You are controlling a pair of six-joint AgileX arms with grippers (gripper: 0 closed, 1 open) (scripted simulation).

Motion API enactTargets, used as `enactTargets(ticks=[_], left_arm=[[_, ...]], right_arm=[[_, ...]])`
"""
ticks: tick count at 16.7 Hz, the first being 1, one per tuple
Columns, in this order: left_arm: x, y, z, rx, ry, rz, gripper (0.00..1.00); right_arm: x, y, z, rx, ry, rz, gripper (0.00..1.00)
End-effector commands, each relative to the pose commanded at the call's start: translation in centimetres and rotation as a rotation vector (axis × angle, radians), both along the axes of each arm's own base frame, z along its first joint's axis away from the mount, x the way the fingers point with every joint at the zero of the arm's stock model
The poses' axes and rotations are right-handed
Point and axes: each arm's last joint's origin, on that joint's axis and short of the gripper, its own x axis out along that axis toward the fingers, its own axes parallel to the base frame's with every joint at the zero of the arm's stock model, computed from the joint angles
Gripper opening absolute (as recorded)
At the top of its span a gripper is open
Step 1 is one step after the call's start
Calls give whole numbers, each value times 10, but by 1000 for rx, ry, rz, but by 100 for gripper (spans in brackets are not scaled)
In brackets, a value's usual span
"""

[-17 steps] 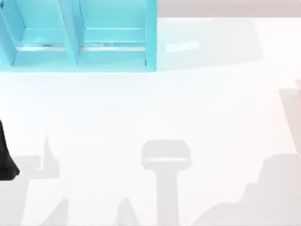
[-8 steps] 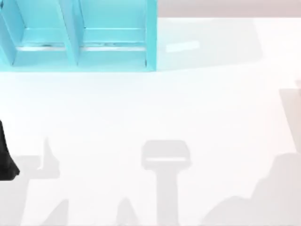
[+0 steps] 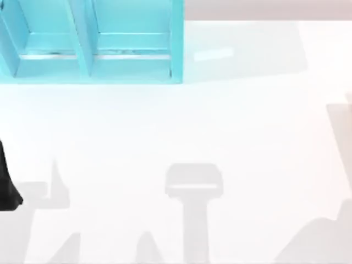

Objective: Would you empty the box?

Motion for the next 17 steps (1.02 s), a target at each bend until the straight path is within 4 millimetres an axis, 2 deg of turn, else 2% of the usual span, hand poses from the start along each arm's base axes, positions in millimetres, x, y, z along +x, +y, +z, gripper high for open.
enactTargets(ticks=[4, 8, 17], left_arm=[[0, 0, 0, 0, 0, 0, 100], [0, 0, 0, 0, 0, 0, 100], [0, 0, 0, 0, 0, 0, 100]], right_arm=[[-3, 1, -27, 0, 0, 0, 100], [-3, 1, -28, 0, 0, 0, 100], [-3, 1, -28, 0, 0, 0, 32]])
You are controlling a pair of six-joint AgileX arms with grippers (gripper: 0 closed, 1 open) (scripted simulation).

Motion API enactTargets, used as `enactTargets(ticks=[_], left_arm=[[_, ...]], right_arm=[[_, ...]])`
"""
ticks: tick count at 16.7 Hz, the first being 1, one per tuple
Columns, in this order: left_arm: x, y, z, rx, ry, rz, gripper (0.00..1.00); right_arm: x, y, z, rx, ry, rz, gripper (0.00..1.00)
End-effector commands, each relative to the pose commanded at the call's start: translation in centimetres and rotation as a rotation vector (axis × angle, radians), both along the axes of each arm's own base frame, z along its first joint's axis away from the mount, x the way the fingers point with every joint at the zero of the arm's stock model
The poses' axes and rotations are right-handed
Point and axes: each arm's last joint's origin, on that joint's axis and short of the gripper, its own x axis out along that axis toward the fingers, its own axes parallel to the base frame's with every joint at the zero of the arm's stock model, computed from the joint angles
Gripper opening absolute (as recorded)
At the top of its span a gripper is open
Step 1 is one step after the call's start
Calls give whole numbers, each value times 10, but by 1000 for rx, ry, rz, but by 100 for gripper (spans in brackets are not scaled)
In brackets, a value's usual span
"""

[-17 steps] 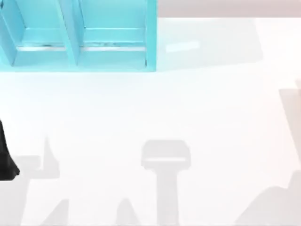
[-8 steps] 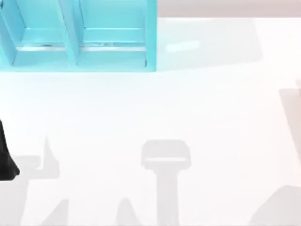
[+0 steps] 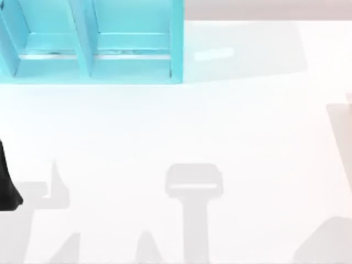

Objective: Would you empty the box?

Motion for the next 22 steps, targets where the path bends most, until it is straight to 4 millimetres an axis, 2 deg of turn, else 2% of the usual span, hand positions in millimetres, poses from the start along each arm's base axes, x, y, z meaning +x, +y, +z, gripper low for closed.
enactTargets(ticks=[4, 15, 18, 22], left_arm=[[0, 0, 0, 0, 0, 0, 100], [0, 0, 0, 0, 0, 0, 100], [0, 0, 0, 0, 0, 0, 100], [0, 0, 0, 0, 0, 0, 100]], right_arm=[[0, 0, 0, 0, 0, 0, 2], [1, -1, 5, -2, -3, -1, 0], [7, -5, 30, -5, -8, -1, 0], [6, -4, 84, 10, 18, -2, 0]])
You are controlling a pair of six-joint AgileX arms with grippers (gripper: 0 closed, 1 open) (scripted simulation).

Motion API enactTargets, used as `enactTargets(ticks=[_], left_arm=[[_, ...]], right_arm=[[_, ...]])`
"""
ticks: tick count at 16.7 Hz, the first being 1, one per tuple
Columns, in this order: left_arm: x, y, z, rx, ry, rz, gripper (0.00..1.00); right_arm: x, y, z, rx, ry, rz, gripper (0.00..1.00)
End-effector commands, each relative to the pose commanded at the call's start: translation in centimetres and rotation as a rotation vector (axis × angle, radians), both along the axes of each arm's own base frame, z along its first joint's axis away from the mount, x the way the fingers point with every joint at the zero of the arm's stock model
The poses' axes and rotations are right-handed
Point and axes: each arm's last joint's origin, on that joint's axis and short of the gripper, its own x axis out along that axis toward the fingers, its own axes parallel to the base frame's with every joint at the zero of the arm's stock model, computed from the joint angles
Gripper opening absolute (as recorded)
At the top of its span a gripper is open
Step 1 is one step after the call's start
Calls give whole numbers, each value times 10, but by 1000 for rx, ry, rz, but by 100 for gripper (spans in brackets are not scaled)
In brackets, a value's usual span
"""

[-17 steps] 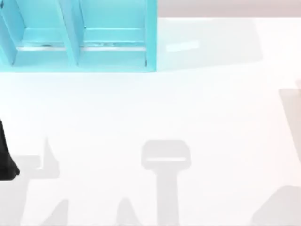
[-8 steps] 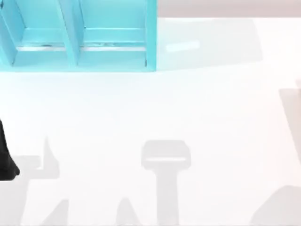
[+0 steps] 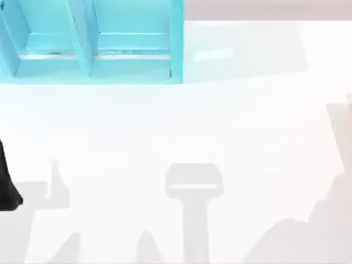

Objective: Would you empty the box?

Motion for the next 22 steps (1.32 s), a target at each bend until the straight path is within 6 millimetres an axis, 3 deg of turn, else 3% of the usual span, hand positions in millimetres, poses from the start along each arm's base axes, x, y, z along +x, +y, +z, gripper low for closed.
enactTargets(ticks=[3, 5, 11, 14, 17, 20, 22], left_arm=[[0, 0, 0, 0, 0, 0, 100], [0, 0, 0, 0, 0, 0, 100], [0, 0, 0, 0, 0, 0, 100], [0, 0, 0, 0, 0, 0, 100], [0, 0, 0, 0, 0, 0, 100], [0, 0, 0, 0, 0, 0, 100], [0, 0, 0, 0, 0, 0, 100]], right_arm=[[-4, 3, 36, -7, -12, 0, 0], [-6, 4, 46, -11, -20, 0, 0], [0, 6, 44, -8, -15, 1, 0], [32, 24, 39, -8, -13, 5, 0], [82, 74, 28, -9, -16, 5, 0], [126, 157, 9, -9, -23, 2, 0], [141, 217, -8, -8, -25, 1, 0]])
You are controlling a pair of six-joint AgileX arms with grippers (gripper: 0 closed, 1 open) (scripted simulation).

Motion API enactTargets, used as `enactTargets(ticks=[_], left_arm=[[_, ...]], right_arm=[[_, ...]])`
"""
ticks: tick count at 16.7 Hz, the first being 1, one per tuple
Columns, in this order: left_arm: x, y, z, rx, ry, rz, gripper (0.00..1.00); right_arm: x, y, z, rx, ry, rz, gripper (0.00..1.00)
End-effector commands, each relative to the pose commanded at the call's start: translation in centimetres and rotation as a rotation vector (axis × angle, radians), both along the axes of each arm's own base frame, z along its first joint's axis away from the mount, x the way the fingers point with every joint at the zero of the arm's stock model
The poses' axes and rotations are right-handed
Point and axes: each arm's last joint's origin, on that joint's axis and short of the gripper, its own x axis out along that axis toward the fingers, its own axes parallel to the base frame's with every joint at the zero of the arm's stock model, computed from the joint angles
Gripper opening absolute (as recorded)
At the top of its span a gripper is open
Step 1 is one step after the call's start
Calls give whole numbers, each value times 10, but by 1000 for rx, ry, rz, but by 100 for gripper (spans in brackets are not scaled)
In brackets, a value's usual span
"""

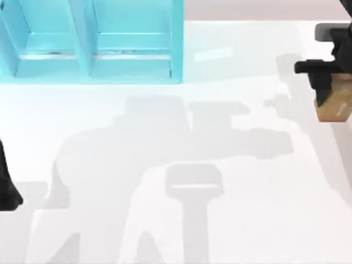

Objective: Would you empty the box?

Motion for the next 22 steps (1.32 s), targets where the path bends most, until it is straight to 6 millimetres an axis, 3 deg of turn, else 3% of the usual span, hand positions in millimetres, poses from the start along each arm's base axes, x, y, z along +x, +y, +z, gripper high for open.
enactTargets(ticks=[3, 5, 11, 17, 21, 22], left_arm=[[0, 0, 0, 0, 0, 0, 100], [0, 0, 0, 0, 0, 0, 100], [0, 0, 0, 0, 0, 0, 100], [0, 0, 0, 0, 0, 0, 100], [0, 0, 0, 0, 0, 0, 100], [0, 0, 0, 0, 0, 0, 100]], right_arm=[[7, 65, -24, -1, 3, 0, 0], [8, 86, -34, -3, 5, 0, 0], [7, 88, -37, -3, 11, -4, 0], [8, 90, -78, -2, 4, 0, 0], [8, 90, -81, -3, 6, 0, 0], [8, 90, -81, -3, 6, 0, 8]])
